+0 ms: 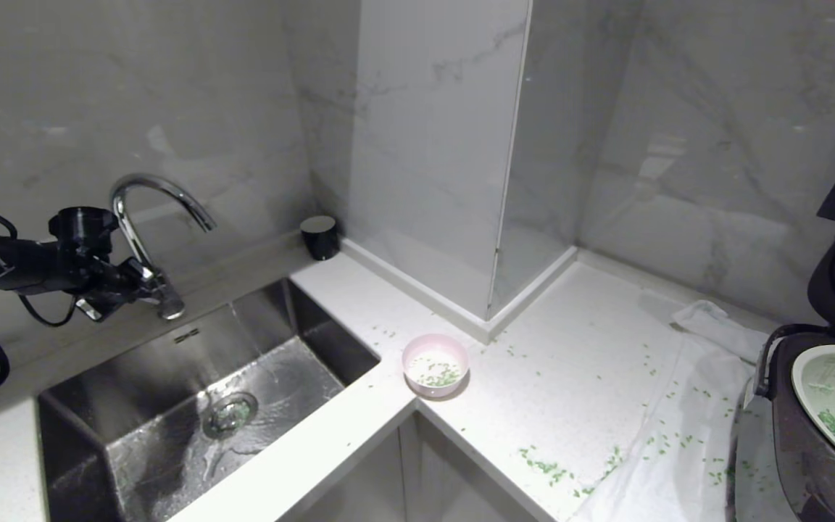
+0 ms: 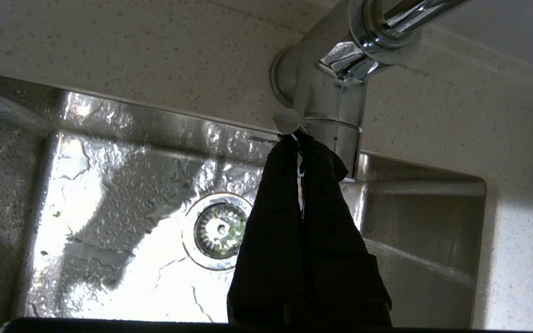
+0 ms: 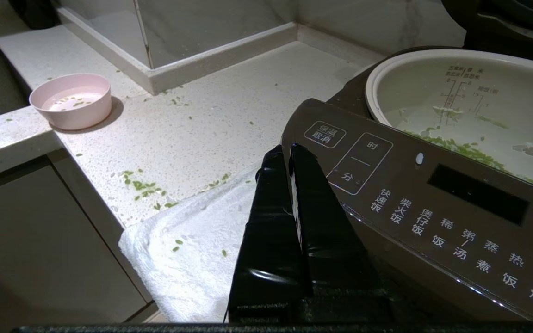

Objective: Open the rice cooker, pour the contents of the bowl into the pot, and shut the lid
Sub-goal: Turn off the tap

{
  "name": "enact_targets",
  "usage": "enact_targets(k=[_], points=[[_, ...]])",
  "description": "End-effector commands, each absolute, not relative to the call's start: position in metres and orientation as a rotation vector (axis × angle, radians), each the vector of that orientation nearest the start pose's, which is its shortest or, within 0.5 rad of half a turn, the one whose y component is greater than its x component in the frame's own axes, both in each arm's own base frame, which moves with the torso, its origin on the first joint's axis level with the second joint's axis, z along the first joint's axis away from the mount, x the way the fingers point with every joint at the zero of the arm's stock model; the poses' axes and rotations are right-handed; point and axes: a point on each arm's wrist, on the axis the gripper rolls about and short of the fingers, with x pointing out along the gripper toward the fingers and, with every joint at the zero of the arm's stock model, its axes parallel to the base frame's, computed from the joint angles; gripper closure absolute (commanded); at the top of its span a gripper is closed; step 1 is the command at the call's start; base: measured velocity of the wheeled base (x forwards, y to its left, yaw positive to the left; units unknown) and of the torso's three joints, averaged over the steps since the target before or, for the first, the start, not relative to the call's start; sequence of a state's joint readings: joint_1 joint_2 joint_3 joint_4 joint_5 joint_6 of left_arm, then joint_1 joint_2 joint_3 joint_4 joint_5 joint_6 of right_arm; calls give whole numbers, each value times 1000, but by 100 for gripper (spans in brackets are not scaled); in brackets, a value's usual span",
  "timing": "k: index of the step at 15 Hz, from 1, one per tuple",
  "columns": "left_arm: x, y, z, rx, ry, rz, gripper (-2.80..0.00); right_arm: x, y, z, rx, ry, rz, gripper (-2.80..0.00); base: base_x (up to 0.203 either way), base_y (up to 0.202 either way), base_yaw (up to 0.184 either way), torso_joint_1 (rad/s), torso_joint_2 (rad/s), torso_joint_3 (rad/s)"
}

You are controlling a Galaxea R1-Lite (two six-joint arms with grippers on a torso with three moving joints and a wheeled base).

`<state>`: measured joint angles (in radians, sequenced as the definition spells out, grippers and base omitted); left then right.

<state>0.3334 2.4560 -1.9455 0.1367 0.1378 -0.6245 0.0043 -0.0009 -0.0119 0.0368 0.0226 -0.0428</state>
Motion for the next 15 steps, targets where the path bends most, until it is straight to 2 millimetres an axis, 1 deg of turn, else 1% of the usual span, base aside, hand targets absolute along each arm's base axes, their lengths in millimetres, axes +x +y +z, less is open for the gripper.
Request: enact_targets(k=[1, 3, 5, 7, 9, 11, 13, 15], points=[[475, 169, 108, -653, 480, 655, 0, -24, 0, 75, -43, 24, 28, 0, 0, 0, 0, 0, 0, 0], [475, 169, 108, -652, 480, 660, 0, -24, 0, 75, -43, 22, 28, 0, 0, 0, 0, 0, 0, 0], [471, 166, 114, -655, 483, 658, 0, -24, 0, 75, -43, 23, 28, 0, 0, 0, 0, 0, 0, 0], [461, 158, 132, -659, 495, 643, 0, -24, 0, 75, -43, 22, 28, 0, 0, 0, 0, 0, 0, 0], [446, 135, 150, -661, 547, 590, 0, -24, 0, 75, -43, 22, 28, 0, 0, 0, 0, 0, 0, 0], [425, 106, 166, -662, 596, 507, 0, -24, 0, 75, -43, 23, 28, 0, 0, 0, 0, 0, 0, 0], [396, 78, 188, -659, 622, 408, 0, -24, 0, 75, -43, 23, 28, 0, 0, 0, 0, 0, 0, 0], [357, 49, 206, -613, 650, 292, 0, -24, 0, 75, -43, 22, 28, 0, 0, 0, 0, 0, 0, 0]])
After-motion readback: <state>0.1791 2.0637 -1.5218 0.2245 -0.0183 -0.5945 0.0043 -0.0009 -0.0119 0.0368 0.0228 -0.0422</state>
